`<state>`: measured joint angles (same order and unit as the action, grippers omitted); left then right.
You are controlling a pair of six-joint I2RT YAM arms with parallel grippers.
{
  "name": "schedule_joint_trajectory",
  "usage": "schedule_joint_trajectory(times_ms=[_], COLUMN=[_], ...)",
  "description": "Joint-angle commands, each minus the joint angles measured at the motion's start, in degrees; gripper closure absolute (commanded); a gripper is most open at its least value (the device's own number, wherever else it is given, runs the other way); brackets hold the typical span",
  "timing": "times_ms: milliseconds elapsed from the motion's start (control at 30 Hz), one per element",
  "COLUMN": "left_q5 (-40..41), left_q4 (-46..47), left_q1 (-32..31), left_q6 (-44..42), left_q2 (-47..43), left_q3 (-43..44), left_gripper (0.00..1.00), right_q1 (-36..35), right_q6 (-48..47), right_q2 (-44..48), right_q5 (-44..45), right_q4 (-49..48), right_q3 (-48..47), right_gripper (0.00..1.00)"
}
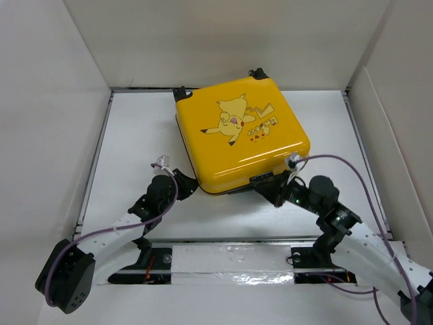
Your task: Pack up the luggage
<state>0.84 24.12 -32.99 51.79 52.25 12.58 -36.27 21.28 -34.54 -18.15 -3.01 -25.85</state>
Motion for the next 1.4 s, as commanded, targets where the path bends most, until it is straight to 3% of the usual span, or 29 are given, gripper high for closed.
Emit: schedule_joint_trajectory(times_ms=[0,133,267,600,833,967,1067,1367], left_q5=[-6.37,-8.75,-8.57,-10.60,-10.51,-10.60,-7.98,-2.87], left_q4=[6.64,7.08,6.47,7.61,7.53,7.61,3.93,-6.71], left_q1=[-0.14,-0.14,-0.67,-0.67,-0.67,-0.67,-0.67,-0.67], left_q6=[0.94,2.09,2.09,2.09,0.77,0.77,0.33,-1.43], left_q2=[-1.80,-4.60,-7.33,-10.68,-10.15,-10.85,-13.13,-18.15], left_q3=[1.66,2.45,4.12,10.53,14.40,14.40,13.09,9.05], left_gripper=[0.82,0.82,0.81,0.80,0.79,0.79,0.79,0.79], right_q1=[-8.16,-15.39,-16.64,-16.64,-16.64,-14.54,-12.08,-9.61], right_q6=[1.57,4.12,4.30,4.47,3.07,5.00,3.77,-3.96], right_q2=[4.82,11.68,10.04,3.87,4.84,3.61,1.86,-5.36], right_q5=[10.90,24.02,30.72,34.68,42.40,44.17,41.45,34.24], right_q4=[-0.51,-1.64,-4.90,-6.49,-8.51,-6.75,-11.47,-16.24], right_q3=[6.06,11.42,13.02,11.08,12.31,11.69,13.36,11.26], right_gripper=[0.95,0.98,0.74,0.50,0.43,0.46,0.54,0.54])
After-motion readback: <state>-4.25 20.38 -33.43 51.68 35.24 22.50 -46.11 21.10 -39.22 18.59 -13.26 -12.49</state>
